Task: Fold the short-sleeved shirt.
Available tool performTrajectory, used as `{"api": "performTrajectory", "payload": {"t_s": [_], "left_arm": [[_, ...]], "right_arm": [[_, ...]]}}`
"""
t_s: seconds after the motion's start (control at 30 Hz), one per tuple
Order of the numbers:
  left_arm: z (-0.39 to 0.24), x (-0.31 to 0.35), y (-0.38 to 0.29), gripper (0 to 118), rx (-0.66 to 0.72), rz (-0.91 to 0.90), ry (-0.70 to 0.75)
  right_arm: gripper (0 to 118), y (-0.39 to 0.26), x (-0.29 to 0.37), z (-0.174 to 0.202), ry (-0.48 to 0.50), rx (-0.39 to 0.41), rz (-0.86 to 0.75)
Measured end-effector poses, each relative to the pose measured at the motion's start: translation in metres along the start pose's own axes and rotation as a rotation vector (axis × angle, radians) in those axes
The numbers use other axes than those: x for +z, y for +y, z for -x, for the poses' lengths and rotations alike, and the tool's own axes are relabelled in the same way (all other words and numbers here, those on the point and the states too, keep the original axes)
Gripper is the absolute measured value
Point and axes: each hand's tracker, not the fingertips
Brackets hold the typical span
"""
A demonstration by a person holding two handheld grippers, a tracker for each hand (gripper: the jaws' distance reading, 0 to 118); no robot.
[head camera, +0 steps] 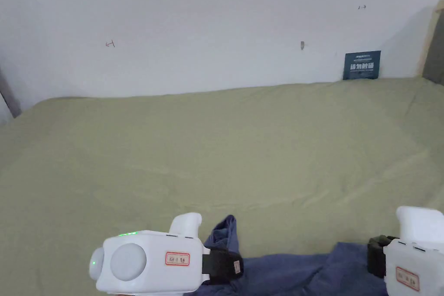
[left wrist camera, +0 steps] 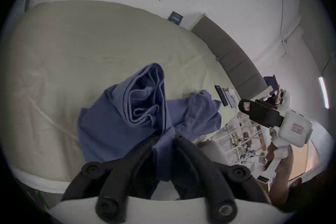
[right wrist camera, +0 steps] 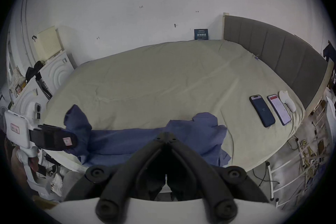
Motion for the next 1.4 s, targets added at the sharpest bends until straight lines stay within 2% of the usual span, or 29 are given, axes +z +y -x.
{"api": "performTrajectory", "payload": {"t_s": [0.03, 0.07, 0.1, 0.13, 0.17, 0.23, 0.37, 0.4, 0.43, 0.47, 0.5, 0.53, 0.77, 0.93, 1.03, 1.13, 1.23, 1.4], "left_arm": [[0.004, -0.009, -0.001, 13, 0.009, 0.007, -0.049], [0.008, -0.015, -0.002, 31, 0.04, 0.001, -0.069], [0.011, -0.018, -0.004, 75, 0.078, -0.007, -0.087], [0.013, -0.019, -0.006, 98, 0.107, -0.017, -0.115], [0.017, -0.02, -0.007, 102, 0.148, -0.014, -0.152], [0.027, -0.014, -0.01, 102, 0.207, -0.048, -0.257], [0.043, -0.005, -0.012, 102, 0.272, -0.124, -0.214], [0.048, -0.005, -0.012, 101, 0.296, -0.12, -0.187], [0.054, -0.009, -0.014, 94, 0.33, -0.12, -0.171], [0.06, -0.014, -0.015, 74, 0.349, -0.115, -0.166], [0.062, -0.019, -0.018, 18, 0.35, -0.122, -0.151], [0.063, -0.026, -0.019, 0, 0.358, -0.132, -0.088], [0.041, -0.094, -0.044, 0, 0.333, -0.054, -0.164], [-0.001, -0.142, -0.078, 0, 0.2, 0.134, -0.195], [-0.007, -0.158, -0.099, 0, 0.249, 0.157, -0.241], [-0.008, -0.133, -0.096, 0, 0.241, 0.07, -0.246], [0.002, -0.072, -0.07, 0, 0.23, -0.048, -0.289], [0.067, 0.007, -0.04, 0, 0.294, -0.163, -0.06]], "right_arm": [[1, -0.001, -0.002, -0.002, -0.002, -0.001, 0.005], [1, -0.002, -0.003, -0.003, -0.003, -0.005, 0.02], [1, -0.003, -0.005, -0.004, -0.003, -0.007, 0.03], [1, -0.006, -0.006, -0.005, -0.004, -0.003, 0.036], [1, -0.007, -0.007, -0.006, -0.005, 0.004, 0.039], [1, -0.009, -0.009, -0.007, -0.008, 0.006, 0.048], [1, -0.01, -0.012, -0.009, -0.006, -0.007, 0.059], [1, -0.01, -0.012, -0.009, -0.003, -0.008, 0.06], [1, -0.01, -0.012, -0.009, 0.002, -0.01, 0.059], [1, -0.009, -0.011, -0.009, 0.008, -0.01, 0.057], [1, -0.009, -0.01, -0.009, 0.012, -0.011, 0.055], [1, -0.008, -0.009, -0.008, 0.017, -0.01, 0.051], [1, -0.007, 0.01, -0.008, 0.038, -0.001, 0.006], [1, -0.005, 0.02, -0.009, 0.036, 0.006, -0.015], [1, -0.003, 0.022, -0.009, 0.03, 0.01, -0.03], [1, -0.001, 0.026, -0.01, 0.029, 0.015, -0.034], [1, 0.001, 0.026, -0.009, 0.026, 0.012, -0.044], [1, 0.004, 0.016, 0.001, 0.045, 0.017, -0.037]]}}
